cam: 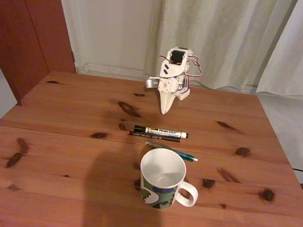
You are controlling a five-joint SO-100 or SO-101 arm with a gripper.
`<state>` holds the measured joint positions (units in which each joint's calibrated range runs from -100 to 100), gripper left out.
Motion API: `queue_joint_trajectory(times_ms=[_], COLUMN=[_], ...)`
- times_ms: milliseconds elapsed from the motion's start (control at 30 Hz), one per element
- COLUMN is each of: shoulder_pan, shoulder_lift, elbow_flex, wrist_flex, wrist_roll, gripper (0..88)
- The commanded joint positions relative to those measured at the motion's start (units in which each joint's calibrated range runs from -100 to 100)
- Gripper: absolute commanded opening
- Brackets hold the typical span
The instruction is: Clean up the desk and place the pens and markers into the cup
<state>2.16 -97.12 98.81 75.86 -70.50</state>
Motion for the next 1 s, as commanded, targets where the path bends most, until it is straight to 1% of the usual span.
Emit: queue_joint_trajectory(times_ms=[0,767,900,967], shoulder_pan=[0.37,0.13,0.45,0.69], shoulder_lift=[0.18,0.18,0.1,0.1], elbow_flex=[0.74,0.74,0.74,0.11], wrist_flex=[2.38,2.63,1.34,-1.15], wrist_roll=[-1.0,-0.95,-0.95,-0.9], gripper=[1.0,0.8,0.8,0.8])
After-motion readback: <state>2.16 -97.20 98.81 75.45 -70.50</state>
